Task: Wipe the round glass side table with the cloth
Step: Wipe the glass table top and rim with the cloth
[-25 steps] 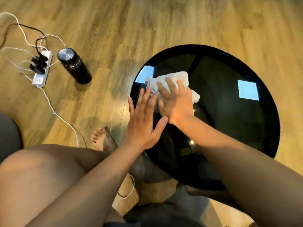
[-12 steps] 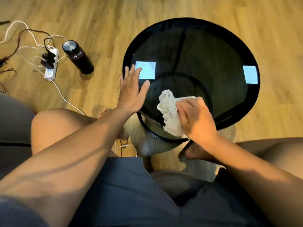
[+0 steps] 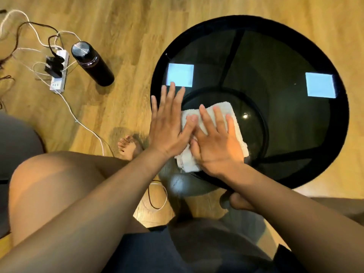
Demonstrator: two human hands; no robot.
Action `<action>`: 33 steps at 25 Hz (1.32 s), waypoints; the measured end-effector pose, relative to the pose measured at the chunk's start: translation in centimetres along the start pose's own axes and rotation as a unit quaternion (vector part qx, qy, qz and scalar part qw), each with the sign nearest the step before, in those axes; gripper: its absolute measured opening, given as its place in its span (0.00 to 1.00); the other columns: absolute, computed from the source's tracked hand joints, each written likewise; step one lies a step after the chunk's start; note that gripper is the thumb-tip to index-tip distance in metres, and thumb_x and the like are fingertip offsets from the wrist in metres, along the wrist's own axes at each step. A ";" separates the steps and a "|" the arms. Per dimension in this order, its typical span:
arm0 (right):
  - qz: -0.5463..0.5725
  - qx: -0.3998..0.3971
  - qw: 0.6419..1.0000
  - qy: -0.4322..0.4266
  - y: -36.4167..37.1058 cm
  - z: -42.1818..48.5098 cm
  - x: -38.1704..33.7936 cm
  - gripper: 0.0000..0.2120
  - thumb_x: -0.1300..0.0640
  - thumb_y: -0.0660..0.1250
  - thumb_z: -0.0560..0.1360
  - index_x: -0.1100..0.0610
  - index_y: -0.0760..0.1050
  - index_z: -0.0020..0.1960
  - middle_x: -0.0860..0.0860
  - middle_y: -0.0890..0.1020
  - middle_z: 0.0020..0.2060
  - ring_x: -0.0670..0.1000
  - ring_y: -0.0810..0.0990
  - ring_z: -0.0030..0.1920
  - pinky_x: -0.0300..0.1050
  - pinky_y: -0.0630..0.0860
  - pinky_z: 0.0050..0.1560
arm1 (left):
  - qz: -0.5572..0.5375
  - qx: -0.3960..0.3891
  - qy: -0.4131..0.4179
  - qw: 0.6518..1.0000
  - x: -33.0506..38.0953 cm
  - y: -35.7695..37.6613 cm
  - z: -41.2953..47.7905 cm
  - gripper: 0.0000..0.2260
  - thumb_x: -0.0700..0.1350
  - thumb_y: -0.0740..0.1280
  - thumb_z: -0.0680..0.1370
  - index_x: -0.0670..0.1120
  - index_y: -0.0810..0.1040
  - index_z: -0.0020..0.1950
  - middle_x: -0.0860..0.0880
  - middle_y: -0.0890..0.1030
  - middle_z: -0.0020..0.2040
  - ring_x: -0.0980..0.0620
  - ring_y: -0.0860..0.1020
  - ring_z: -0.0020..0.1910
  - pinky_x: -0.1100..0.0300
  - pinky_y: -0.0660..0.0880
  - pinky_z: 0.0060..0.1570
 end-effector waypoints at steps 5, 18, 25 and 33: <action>-0.019 0.006 1.000 0.024 -0.9 10.3 0.4 0.30 0.39 0.44 0.80 0.45 0.45 0.79 0.53 0.48 0.80 0.61 0.42 0.79 0.63 0.42 0.76 | -0.024 -0.006 -0.007 1.000 0.1 -0.1 0.2 0.34 0.60 0.52 0.80 0.41 0.54 0.80 0.39 0.52 0.81 0.41 0.47 0.81 0.39 0.43 0.78; 0.030 0.010 0.999 0.043 -4.0 19.9 1.7 0.26 0.43 0.46 0.82 0.46 0.50 0.79 0.53 0.57 0.78 0.61 0.51 0.77 0.61 0.53 0.73 | -0.029 -0.002 -0.034 0.999 -0.6 0.2 0.1 0.32 0.59 0.53 0.81 0.44 0.51 0.80 0.40 0.51 0.82 0.43 0.45 0.81 0.42 0.43 0.78; 0.031 0.035 0.999 0.016 -3.5 -2.8 3.4 0.21 0.43 0.54 0.79 0.45 0.69 0.69 0.52 0.77 0.58 0.59 0.72 0.56 0.54 0.69 0.48 | -0.083 -0.100 -0.039 0.991 1.1 -1.1 -0.3 0.31 0.61 0.47 0.80 0.48 0.51 0.81 0.45 0.48 0.82 0.50 0.39 0.80 0.49 0.34 0.77; 0.225 0.048 0.967 0.108 -6.0 -10.8 7.7 0.26 0.37 0.68 0.69 0.43 0.71 0.65 0.45 0.81 0.52 0.52 0.76 0.57 0.52 0.67 0.56 | -0.318 -0.237 -0.076 0.915 11.7 -0.1 -4.0 0.21 0.60 0.66 0.75 0.50 0.78 0.63 0.54 0.81 0.51 0.57 0.79 0.50 0.60 0.74 0.50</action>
Point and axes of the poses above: each hand's wrist, its own z-axis towards the middle knuckle, its own y-axis out of the palm, x = y × z, the point moved 5 cm from there along z, towards the middle knuckle
